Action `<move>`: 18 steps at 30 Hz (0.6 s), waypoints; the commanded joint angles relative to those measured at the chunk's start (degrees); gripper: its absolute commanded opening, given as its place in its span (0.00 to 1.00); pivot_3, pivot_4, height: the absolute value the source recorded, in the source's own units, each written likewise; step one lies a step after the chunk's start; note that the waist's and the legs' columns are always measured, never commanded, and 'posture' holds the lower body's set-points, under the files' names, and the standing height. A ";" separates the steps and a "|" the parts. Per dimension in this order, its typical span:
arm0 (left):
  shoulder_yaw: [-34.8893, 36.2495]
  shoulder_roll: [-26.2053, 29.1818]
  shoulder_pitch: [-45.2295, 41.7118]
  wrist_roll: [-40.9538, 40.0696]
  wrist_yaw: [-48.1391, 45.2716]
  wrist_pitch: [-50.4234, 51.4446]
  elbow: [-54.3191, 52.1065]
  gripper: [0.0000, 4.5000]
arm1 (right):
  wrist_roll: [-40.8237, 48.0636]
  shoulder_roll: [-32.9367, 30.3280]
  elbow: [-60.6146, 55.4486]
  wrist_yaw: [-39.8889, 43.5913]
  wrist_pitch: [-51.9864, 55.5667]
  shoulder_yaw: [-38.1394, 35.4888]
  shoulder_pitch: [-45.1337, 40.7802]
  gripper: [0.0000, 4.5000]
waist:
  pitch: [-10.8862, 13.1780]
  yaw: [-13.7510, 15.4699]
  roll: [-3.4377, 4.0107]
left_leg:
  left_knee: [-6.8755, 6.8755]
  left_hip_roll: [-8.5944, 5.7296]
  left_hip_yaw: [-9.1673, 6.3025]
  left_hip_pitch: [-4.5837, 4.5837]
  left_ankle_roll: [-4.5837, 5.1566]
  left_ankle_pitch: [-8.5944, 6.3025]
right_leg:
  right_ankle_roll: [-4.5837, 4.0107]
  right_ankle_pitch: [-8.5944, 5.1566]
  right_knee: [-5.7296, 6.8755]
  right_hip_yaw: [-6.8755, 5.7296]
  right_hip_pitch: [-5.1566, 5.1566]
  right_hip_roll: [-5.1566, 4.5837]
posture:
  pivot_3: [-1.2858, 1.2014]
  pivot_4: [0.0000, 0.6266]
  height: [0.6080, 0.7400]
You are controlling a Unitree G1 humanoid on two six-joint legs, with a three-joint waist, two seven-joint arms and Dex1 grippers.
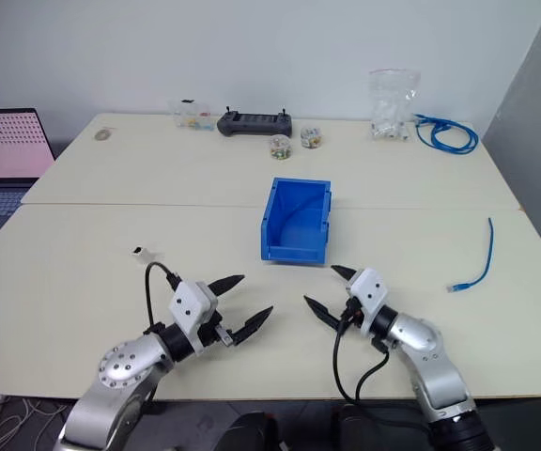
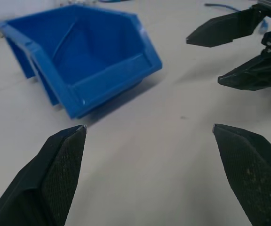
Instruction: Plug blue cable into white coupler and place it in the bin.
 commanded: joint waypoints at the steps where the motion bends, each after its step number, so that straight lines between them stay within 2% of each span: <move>1: -0.94 3.04 -6.77 -4.24 -4.73 6.44 -3.39 1.00 | 3.02 -10.45 -5.51 5.50 4.15 -7.98 -2.49 0.98 | 0.01 0.07 0.00 | 0.00 0.00 0.01 0.01 0.00 0.00 | 0.01 0.00 -0.01 0.00 0.00 0.00 | 0.52 0.24 1.00; 5: -5.11 7.19 -13.08 -5.29 -10.63 12.36 -3.74 1.00 | 2.35 -26.20 3.02 15.89 3.61 -12.86 -4.47 0.98 | 0.09 0.51 -0.01 | 0.04 -0.06 0.15 0.00 0.02 -0.01 | 0.08 0.04 -0.09 0.09 0.03 0.02 | 0.52 0.24 1.00; 10: -9.29 7.14 -17.83 -3.92 -13.52 13.19 -1.95 1.00 | -3.38 -39.80 22.67 30.49 -4.21 -8.36 -9.67 0.98 | 0.19 0.57 -0.05 | -0.02 0.04 0.53 0.07 0.05 -0.02 | -0.09 0.14 -0.15 0.37 0.00 0.06 | 0.52 0.24 1.00; 14: -11.86 6.53 -19.30 -2.45 -14.49 12.05 -0.86 1.00 | -11.45 -42.42 37.26 35.24 -13.45 -2.14 -17.53 0.98 | 0.27 0.14 -0.07 | -0.01 0.10 0.76 0.21 0.05 -0.02 | -0.02 0.10 -0.09 0.55 0.01 0.08 | 0.52 0.24 1.00; 18: -13.50 6.03 -20.30 -1.19 -15.18 11.11 -0.16 1.00 | -19.02 -41.71 51.13 36.58 -21.04 3.13 -27.51 0.98 | 0.34 -0.47 0.01 | 0.01 0.10 0.90 0.29 0.05 -0.02 | 0.06 0.07 -0.06 0.68 0.02 0.08 | 0.52 0.24 1.00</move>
